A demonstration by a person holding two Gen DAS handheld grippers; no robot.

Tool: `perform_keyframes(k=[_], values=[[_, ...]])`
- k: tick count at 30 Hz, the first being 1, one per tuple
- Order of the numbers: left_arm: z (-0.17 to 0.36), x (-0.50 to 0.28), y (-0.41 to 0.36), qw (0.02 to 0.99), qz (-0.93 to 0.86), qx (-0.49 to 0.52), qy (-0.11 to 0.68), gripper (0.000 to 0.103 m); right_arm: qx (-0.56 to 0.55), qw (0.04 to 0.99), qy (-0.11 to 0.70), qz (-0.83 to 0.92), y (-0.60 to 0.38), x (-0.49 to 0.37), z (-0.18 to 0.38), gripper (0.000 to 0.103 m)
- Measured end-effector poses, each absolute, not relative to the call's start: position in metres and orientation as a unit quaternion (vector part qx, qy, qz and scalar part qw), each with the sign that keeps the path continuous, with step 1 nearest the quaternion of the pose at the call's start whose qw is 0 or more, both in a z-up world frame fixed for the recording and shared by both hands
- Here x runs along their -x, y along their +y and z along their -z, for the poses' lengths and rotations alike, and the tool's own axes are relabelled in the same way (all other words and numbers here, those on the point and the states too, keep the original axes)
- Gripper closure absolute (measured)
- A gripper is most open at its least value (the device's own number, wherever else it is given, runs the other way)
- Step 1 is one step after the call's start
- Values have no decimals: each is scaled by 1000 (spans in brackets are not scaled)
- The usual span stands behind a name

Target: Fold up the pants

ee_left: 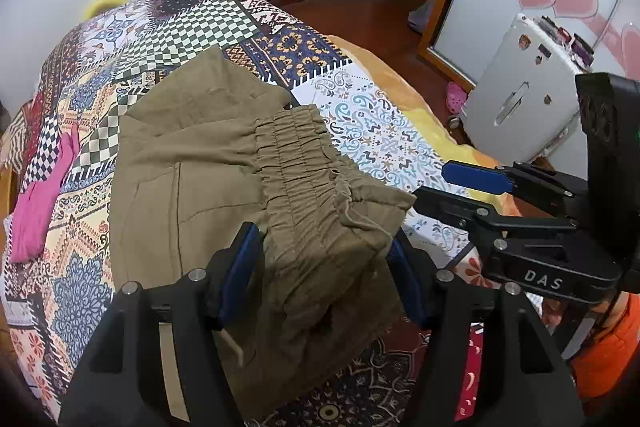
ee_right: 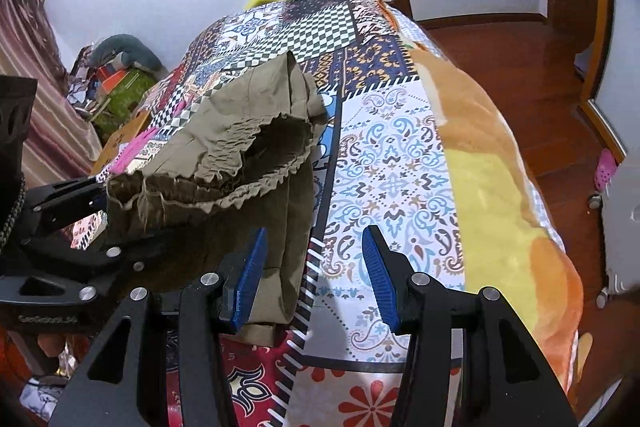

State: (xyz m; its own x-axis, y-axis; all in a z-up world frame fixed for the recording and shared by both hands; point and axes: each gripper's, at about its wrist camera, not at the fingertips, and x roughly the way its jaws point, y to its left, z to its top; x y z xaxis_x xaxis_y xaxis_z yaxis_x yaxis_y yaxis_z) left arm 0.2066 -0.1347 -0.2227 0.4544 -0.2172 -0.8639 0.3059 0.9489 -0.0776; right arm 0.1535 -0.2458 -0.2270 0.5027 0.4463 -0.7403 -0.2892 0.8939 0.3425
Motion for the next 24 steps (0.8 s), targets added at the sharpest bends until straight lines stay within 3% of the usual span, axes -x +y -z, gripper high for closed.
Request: perform_keyframes(k=[8, 13, 21, 24], values=[[187, -188, -124, 878, 142, -42, 455, 39, -85, 872, 437, -204, -250, -152, 218, 57], [174, -184, -105, 894, 117, -47, 430, 29, -85, 873, 435, -204, -250, -152, 214, 57], [221, -186, -81, 861, 108, -33, 496, 28, -73, 878, 415, -228, -232, -151, 197, 57], [232, -184, -79, 860, 103, -30, 499, 22, -71, 876, 412, -241, -221, -151, 195, 57]])
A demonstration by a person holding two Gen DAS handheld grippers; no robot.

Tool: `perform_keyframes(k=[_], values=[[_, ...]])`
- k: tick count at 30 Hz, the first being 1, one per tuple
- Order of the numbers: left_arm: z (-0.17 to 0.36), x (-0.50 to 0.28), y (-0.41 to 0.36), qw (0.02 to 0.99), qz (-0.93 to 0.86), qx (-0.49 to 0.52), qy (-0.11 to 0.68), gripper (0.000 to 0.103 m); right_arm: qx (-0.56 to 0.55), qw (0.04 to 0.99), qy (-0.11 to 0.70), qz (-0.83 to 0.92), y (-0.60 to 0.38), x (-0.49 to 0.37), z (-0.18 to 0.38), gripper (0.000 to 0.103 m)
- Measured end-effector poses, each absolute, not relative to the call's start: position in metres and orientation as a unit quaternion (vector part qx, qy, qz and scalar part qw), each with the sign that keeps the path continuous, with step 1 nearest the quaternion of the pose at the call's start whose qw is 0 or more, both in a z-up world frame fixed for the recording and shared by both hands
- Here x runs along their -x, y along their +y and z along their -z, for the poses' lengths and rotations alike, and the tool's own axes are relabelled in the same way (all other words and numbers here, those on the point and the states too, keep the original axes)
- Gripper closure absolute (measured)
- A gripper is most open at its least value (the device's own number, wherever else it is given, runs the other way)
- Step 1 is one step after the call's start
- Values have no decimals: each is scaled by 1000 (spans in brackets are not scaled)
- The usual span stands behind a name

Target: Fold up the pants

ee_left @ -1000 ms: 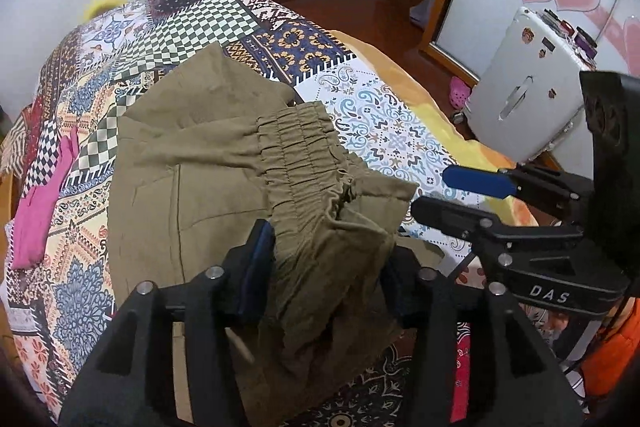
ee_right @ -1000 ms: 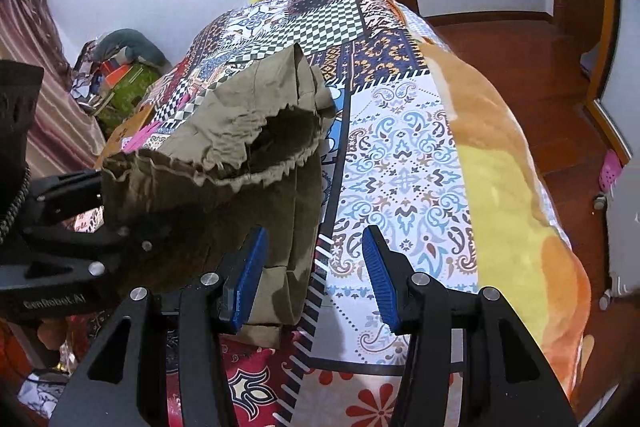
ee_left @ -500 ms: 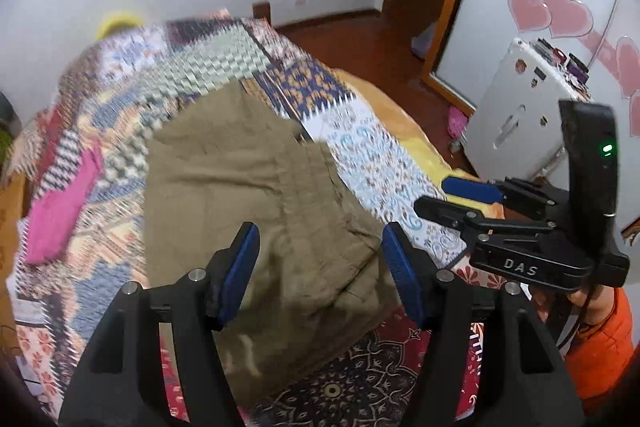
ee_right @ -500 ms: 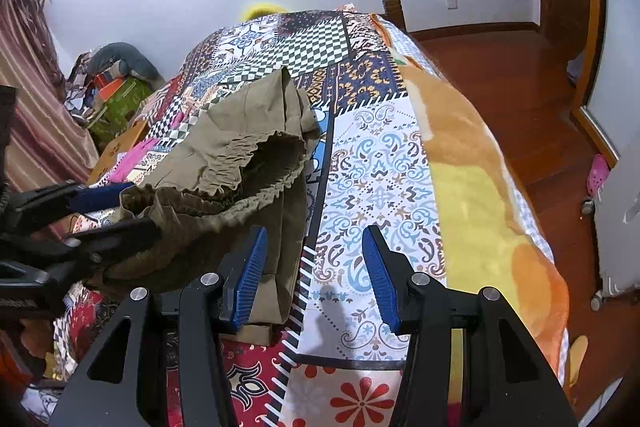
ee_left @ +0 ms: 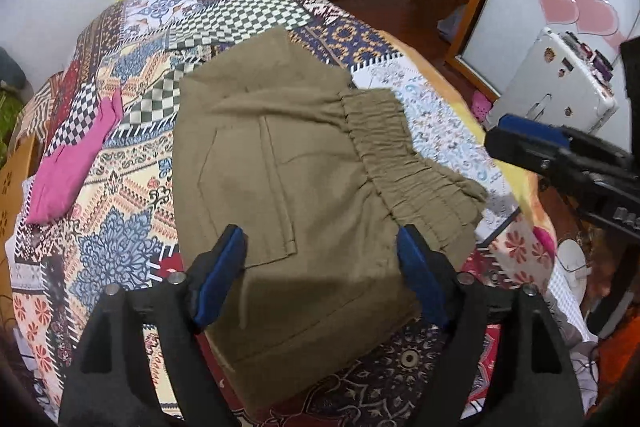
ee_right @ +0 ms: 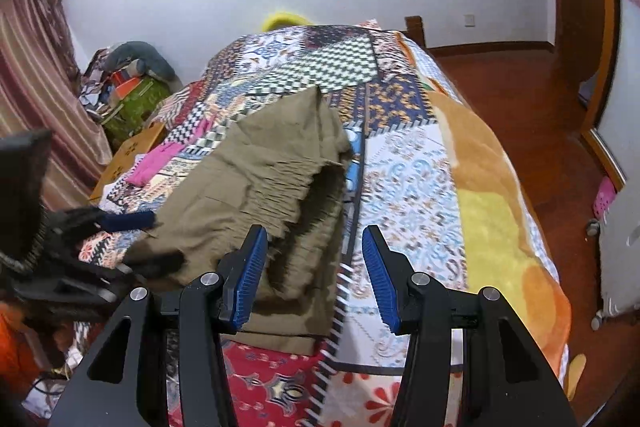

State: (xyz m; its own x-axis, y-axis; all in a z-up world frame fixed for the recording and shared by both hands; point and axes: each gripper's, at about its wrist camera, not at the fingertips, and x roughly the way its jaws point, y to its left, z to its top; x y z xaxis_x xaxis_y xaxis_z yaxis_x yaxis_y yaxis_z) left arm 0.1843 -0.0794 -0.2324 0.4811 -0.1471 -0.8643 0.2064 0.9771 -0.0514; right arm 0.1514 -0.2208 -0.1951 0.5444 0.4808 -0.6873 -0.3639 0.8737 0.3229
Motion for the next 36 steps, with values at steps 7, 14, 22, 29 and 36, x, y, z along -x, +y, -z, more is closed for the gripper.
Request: perform_keyframes(k=[7, 14, 22, 29, 36], values=[[217, -184, -66, 869, 99, -12, 484, 23, -49, 861, 432, -264, -192, -152, 209, 57], [192, -201, -17, 888, 59, -10, 455, 23, -50, 841, 470, -263, -189, -154, 239, 56], [200, -242, 35, 879, 34, 5, 476, 23, -47, 841, 472, -261, -191, -156, 243, 52], [225, -292, 55, 866, 42, 26, 498, 23, -38, 842, 478, -248, -190, -167, 245, 52], [254, -338, 56, 853, 53, 43, 518, 23, -40, 844, 481, -235, -192, -180, 247, 51]])
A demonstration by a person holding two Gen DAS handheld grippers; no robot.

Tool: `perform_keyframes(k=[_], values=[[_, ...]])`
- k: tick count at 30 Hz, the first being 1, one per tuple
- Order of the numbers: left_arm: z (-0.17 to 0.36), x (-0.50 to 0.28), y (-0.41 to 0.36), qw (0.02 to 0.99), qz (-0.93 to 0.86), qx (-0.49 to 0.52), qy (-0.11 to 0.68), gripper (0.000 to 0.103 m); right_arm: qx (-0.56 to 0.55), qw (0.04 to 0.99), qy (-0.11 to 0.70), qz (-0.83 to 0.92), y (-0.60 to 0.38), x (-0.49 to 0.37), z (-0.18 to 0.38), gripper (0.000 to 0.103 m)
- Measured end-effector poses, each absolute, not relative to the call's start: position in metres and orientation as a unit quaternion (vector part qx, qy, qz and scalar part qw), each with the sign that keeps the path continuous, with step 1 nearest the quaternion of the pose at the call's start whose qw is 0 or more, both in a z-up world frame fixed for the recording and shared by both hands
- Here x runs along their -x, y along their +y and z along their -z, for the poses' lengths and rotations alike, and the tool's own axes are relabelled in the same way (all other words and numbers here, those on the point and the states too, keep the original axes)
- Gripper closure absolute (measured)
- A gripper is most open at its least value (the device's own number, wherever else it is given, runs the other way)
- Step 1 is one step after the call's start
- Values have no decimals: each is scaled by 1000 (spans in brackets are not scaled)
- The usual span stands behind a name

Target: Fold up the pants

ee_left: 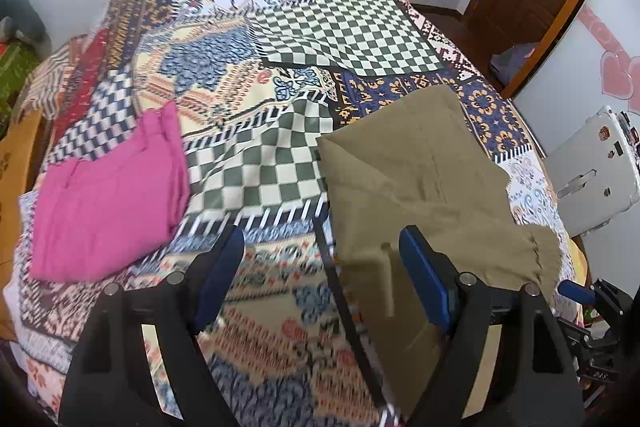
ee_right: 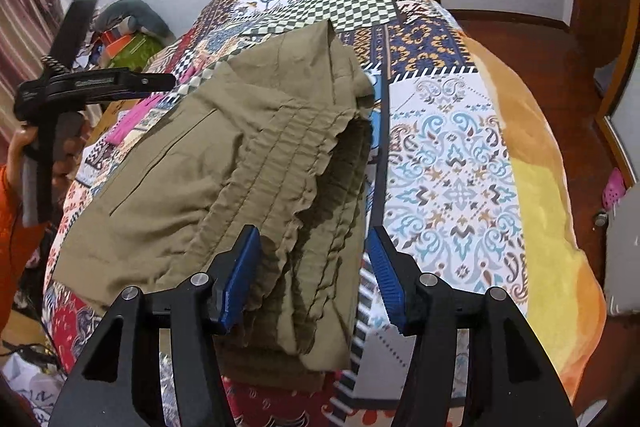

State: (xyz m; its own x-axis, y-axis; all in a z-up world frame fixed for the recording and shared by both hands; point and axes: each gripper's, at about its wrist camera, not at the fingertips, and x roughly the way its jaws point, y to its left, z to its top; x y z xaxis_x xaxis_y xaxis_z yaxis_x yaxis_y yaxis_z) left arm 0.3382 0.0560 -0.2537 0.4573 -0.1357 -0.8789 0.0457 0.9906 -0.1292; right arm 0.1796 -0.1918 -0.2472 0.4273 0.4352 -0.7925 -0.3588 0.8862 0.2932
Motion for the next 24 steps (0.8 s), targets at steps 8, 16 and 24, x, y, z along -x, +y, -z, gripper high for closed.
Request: perform_keyframes(k=[8, 16, 24], values=[[289, -374, 41, 830, 91, 53, 548, 38, -46, 843, 487, -225, -197, -194, 250, 51], [297, -393, 25, 831, 123, 42, 541, 57, -62, 845, 482, -222, -199, -194, 250, 50], [291, -389, 41, 832, 128, 83, 533, 95, -67, 865, 454, -202, -210, -193, 233, 50]])
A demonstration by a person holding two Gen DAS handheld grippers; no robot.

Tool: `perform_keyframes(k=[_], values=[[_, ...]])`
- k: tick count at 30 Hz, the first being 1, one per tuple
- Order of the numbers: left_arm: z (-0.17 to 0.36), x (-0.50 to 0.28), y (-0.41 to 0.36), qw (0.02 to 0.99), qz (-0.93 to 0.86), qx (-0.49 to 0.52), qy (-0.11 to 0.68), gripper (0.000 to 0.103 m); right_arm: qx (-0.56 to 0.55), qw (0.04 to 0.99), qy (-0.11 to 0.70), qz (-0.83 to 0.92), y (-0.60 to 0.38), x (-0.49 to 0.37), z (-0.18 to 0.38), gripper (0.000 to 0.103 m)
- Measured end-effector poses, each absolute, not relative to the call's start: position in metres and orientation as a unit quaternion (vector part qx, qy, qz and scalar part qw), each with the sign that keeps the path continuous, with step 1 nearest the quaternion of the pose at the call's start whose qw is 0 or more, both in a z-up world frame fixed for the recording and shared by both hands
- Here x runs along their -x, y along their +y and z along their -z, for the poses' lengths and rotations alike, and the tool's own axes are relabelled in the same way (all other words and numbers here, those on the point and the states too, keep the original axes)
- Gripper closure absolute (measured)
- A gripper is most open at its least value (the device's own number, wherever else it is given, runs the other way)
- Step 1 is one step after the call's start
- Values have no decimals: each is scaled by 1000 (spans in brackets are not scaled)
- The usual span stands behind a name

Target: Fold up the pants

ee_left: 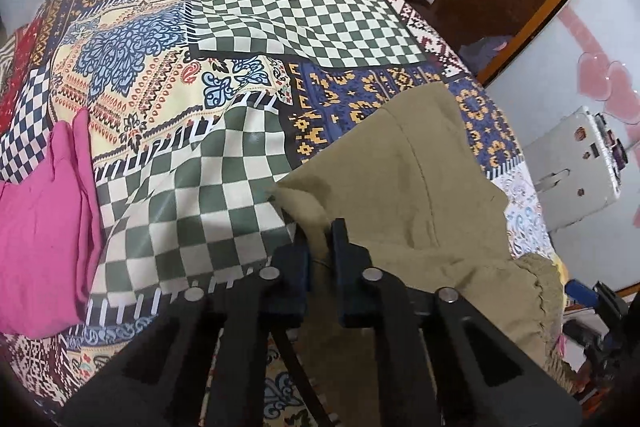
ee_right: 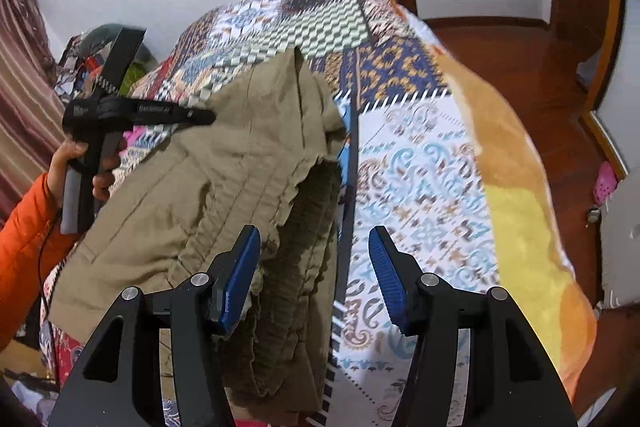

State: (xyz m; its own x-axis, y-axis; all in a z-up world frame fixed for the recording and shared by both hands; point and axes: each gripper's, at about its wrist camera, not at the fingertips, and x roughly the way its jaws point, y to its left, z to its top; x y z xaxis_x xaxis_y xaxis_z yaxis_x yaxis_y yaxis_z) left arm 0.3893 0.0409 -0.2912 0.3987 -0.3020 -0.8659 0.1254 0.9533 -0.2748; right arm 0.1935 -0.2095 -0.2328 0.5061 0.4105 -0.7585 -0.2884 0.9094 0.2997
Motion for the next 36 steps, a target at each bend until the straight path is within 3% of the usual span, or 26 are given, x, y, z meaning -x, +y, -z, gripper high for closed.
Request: perform_keyframes(k=[14, 36], values=[[245, -295, 92, 865, 47, 75, 495, 96, -59, 878, 425, -212, -204, -187, 209, 50], [232, -112, 139, 866, -11, 150, 476, 96, 7, 874, 410, -261, -151, -158, 193, 50]])
